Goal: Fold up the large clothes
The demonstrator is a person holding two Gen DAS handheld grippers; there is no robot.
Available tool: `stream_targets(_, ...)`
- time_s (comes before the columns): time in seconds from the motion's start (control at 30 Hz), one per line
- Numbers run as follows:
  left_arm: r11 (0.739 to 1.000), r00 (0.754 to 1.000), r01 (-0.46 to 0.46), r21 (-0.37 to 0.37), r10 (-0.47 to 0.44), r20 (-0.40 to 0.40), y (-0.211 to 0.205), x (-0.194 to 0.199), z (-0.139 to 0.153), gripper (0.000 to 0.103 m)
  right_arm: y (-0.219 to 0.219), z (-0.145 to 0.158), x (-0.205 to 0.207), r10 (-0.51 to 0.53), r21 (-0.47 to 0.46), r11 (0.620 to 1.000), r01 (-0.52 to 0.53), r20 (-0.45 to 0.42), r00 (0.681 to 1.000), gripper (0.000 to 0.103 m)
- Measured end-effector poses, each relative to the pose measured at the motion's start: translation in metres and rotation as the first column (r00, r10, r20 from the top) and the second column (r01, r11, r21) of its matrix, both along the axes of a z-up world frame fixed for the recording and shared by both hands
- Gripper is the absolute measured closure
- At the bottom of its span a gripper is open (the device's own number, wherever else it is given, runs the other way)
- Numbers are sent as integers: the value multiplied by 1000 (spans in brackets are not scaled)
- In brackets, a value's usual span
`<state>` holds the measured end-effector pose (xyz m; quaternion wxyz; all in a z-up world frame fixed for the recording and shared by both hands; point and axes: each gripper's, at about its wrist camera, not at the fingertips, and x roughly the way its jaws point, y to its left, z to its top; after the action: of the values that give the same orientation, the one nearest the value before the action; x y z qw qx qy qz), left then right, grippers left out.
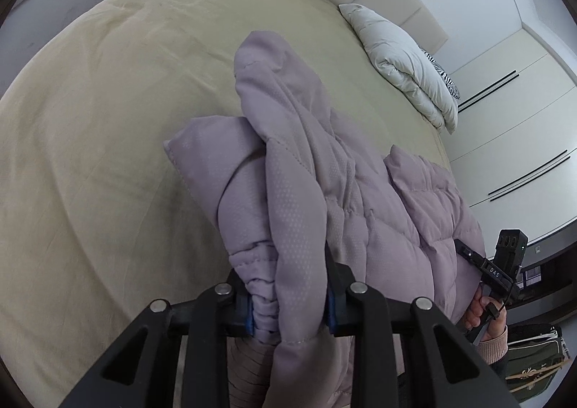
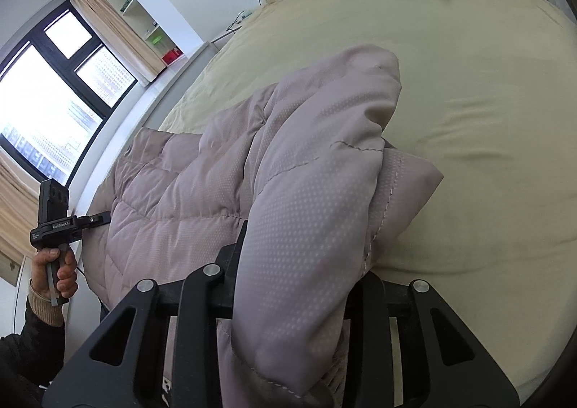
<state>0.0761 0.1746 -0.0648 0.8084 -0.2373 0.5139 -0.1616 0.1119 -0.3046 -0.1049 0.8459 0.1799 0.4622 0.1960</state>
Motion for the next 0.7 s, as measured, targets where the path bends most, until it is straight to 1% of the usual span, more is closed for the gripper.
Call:
stream_targets(0.1,1000,1000,-3,-9,3,-19,16,-23,-13,71,8,-13,-18,-2,18,1000,3,-22,1000,73)
stream_targets(0.13,1000,999,-8,-9,7,-32,17,-23,-21,70,11,-22,-17,-11,15,1000,11,-34,999,73)
stream_targets(0.2,999,997,-32,-7,31,-65,23,-20,-40,67,13,-42,-16,-44,-19,999,42,-60,997,73)
stream_targets(0.23,999,996,-50,-15,48,-76,26,-18,-49,64,11,-54,-16,-63,-12,998,62,-78,995,72)
stream_targets(0.27,997,994,-66,-35,63,-90,30,-15,-58,61,5,-66,-13,-87,20,996,89,-97,992,71)
stream_targets(0.37,995,993,-84,-46,80,-86,30,-12,-67,57,-4,-92,-7,-135,109,983,149,-128,983,64)
stream_targets(0.4,996,994,-83,-35,80,-79,29,-12,-67,56,-3,-96,-6,-141,109,982,155,-127,982,60)
stream_targets(0.43,997,995,-75,-17,74,-68,27,-12,-67,54,1,-99,-4,-142,98,983,154,-123,982,56)
stream_targets(0.47,997,995,-74,-12,73,-64,27,-14,-69,52,3,-102,-2,-144,97,983,157,-128,981,54)
stream_targets(0.5,996,995,-82,-19,80,-66,26,-13,-71,50,-3,-107,-11,-148,104,981,163,-136,980,49)
stream_targets(0.57,994,993,-98,-49,95,-68,31,-16,-78,43,-7,-113,-15,-160,124,976,179,-152,975,43)
stream_targets(0.63,991,992,-117,-63,114,-57,35,-23,-79,38,-12,-112,-21,-178,132,971,200,-162,971,35)
stream_targets(0.7,988,990,-136,-67,134,-37,38,-27,-76,37,-12,-110,-23,-208,112,967,227,-157,965,33)
